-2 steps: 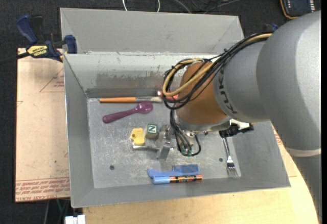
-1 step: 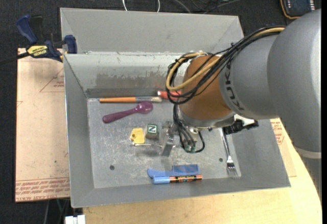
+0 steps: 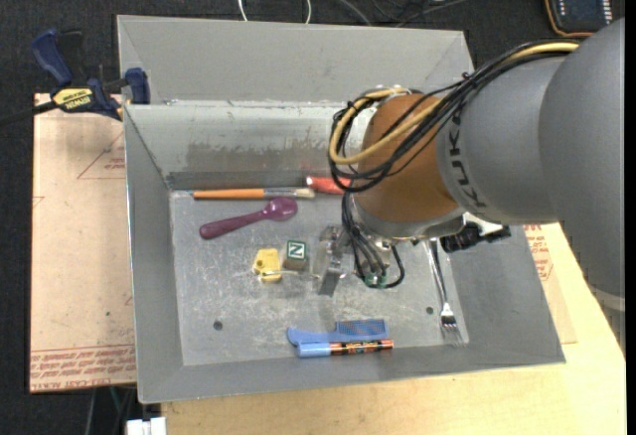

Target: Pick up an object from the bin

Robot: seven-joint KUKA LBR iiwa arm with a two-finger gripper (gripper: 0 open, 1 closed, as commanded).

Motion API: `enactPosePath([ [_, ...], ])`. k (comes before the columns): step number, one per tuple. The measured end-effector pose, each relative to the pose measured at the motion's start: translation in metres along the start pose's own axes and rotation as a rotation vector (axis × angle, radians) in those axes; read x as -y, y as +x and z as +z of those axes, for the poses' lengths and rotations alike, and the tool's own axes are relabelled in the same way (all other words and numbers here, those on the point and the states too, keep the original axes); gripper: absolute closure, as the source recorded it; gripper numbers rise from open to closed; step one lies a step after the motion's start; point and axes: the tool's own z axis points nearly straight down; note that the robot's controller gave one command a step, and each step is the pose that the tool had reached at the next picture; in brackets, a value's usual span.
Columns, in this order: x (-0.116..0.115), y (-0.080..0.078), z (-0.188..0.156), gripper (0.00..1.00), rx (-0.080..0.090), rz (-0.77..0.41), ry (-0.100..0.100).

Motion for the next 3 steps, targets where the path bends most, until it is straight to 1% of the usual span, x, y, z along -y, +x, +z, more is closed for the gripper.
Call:
enactPosePath([
  [2, 0.000, 0.000, -0.023, 1.00, -0.001, -0.002, -0.001],
  [3, -0.001, -0.001, -0.035, 1.00, 0.002, -0.002, -0.002],
])
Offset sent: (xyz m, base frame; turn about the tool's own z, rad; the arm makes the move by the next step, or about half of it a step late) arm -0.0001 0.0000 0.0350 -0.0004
